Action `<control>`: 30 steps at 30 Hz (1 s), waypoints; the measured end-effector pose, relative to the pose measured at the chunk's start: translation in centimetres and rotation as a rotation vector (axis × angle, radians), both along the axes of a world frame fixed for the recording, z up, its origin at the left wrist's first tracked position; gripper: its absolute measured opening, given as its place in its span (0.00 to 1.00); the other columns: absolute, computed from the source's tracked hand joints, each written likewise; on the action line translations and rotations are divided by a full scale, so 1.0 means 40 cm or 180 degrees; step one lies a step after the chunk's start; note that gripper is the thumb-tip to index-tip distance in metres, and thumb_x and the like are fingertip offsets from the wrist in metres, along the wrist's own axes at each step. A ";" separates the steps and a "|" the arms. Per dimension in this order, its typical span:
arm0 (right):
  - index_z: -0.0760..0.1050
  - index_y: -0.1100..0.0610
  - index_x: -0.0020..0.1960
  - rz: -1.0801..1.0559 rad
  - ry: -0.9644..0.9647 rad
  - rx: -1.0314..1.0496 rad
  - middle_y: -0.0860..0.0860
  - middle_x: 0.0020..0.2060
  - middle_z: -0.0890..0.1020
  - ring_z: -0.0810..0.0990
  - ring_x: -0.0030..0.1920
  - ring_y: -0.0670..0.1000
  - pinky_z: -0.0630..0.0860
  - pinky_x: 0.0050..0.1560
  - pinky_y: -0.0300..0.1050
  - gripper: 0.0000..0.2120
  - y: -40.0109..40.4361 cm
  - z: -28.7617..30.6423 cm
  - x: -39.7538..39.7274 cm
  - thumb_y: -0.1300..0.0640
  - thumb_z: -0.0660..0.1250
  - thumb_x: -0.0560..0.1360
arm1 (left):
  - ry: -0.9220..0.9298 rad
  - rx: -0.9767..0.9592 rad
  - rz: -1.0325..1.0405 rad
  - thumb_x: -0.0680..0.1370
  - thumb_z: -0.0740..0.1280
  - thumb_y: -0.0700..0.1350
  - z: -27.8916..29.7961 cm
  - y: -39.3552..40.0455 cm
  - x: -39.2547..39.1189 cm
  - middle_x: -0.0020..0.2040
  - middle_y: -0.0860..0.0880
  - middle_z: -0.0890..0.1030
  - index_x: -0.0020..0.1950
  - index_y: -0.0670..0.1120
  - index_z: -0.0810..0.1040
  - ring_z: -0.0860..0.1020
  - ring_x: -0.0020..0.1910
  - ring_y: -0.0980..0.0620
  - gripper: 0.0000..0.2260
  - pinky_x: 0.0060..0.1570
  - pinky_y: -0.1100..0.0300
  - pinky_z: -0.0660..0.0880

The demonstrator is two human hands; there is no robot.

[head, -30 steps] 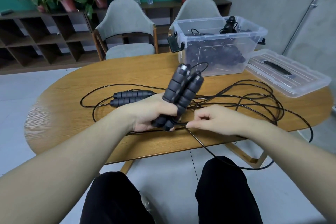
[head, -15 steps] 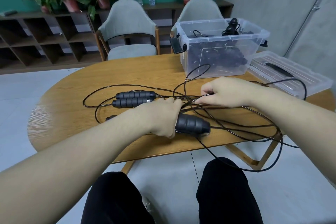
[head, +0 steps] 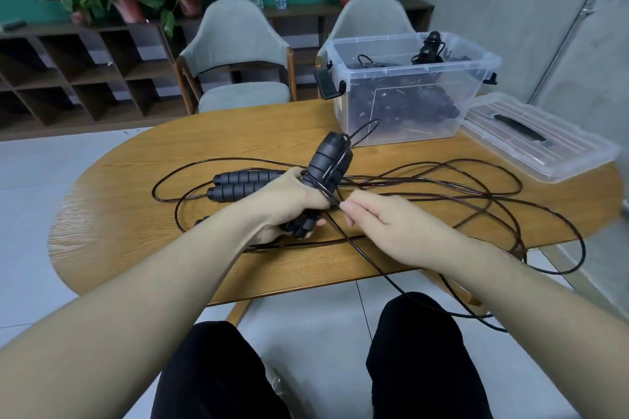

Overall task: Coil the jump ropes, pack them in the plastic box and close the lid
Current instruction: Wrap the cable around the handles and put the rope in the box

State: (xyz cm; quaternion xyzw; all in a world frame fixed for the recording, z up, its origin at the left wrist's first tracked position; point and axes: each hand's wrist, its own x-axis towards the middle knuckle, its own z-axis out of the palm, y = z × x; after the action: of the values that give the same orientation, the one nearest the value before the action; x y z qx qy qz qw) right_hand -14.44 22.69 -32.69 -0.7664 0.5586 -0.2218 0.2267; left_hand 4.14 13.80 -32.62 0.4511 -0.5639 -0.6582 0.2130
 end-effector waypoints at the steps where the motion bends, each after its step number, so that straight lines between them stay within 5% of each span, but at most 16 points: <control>1: 0.69 0.47 0.44 -0.0006 0.0022 0.0042 0.45 0.31 0.75 0.73 0.34 0.45 0.71 0.38 0.44 0.14 0.004 -0.019 -0.006 0.42 0.52 0.83 | 0.0209 0.0102 -0.0116 0.69 0.73 0.39 -0.005 0.006 0.004 0.41 0.45 0.79 0.56 0.42 0.72 0.80 0.37 0.47 0.18 0.36 0.53 0.74; 5: 0.72 0.45 0.42 -0.0021 -0.0108 0.0204 0.45 0.34 0.76 0.73 0.36 0.43 0.72 0.42 0.45 0.14 0.012 -0.059 -0.039 0.42 0.55 0.82 | 0.0710 0.0253 -0.0477 0.70 0.70 0.34 -0.015 0.055 0.008 0.38 0.45 0.79 0.52 0.42 0.73 0.81 0.37 0.48 0.13 0.38 0.52 0.76; 11: 0.76 0.45 0.40 0.0126 -0.0145 0.0576 0.45 0.34 0.76 0.74 0.37 0.45 0.73 0.42 0.48 0.17 0.017 -0.073 -0.070 0.34 0.59 0.75 | 0.0619 -0.0095 -0.0921 0.72 0.71 0.30 -0.020 0.105 0.007 0.46 0.40 0.80 0.64 0.39 0.69 0.80 0.45 0.42 0.23 0.38 0.52 0.77; 15: 0.81 0.45 0.52 0.0235 0.0307 0.0682 0.44 0.46 0.84 0.81 0.48 0.45 0.78 0.51 0.46 0.27 0.007 -0.053 -0.089 0.26 0.58 0.71 | -0.0191 -0.0904 -0.1048 0.68 0.78 0.33 -0.006 0.101 0.016 0.50 0.40 0.83 0.60 0.41 0.75 0.82 0.46 0.45 0.23 0.46 0.50 0.81; 18: 0.77 0.50 0.46 0.0457 0.1137 0.0641 0.48 0.42 0.83 0.80 0.44 0.47 0.76 0.46 0.44 0.06 -0.010 -0.034 -0.097 0.49 0.65 0.79 | -0.0823 -0.1556 -0.1529 0.67 0.80 0.38 0.018 0.108 0.014 0.50 0.52 0.84 0.53 0.52 0.80 0.82 0.50 0.52 0.19 0.54 0.56 0.79; 19: 0.75 0.50 0.43 0.0561 0.1443 0.0569 0.46 0.38 0.81 0.78 0.41 0.46 0.74 0.42 0.43 0.06 -0.015 -0.026 -0.092 0.52 0.65 0.79 | -0.0989 -0.1738 -0.1698 0.67 0.80 0.38 0.026 0.115 0.011 0.49 0.54 0.83 0.53 0.53 0.81 0.81 0.49 0.55 0.19 0.51 0.60 0.79; 25: 0.71 0.50 0.37 0.0430 0.2007 0.0113 0.47 0.28 0.73 0.69 0.31 0.45 0.64 0.31 0.44 0.23 -0.058 0.018 -0.100 0.30 0.61 0.71 | -0.2710 -0.3182 -0.2719 0.71 0.73 0.45 0.055 0.145 -0.028 0.56 0.55 0.72 0.61 0.55 0.73 0.74 0.44 0.51 0.20 0.45 0.52 0.75; 30: 0.69 0.52 0.32 -0.0001 0.1575 -0.0231 0.48 0.25 0.71 0.70 0.31 0.50 0.69 0.33 0.48 0.23 -0.078 0.058 -0.090 0.34 0.67 0.72 | -0.3425 -0.3803 -0.2009 0.76 0.68 0.46 0.049 0.133 -0.033 0.58 0.48 0.66 0.62 0.50 0.65 0.65 0.32 0.52 0.18 0.33 0.53 0.67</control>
State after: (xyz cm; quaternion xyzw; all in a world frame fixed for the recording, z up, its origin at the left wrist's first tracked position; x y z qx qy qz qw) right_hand -18.02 19.56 -30.38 -0.8049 0.5889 -0.0474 0.0553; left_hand 2.80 19.13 -30.66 0.3362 -0.9386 0.0234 -0.0743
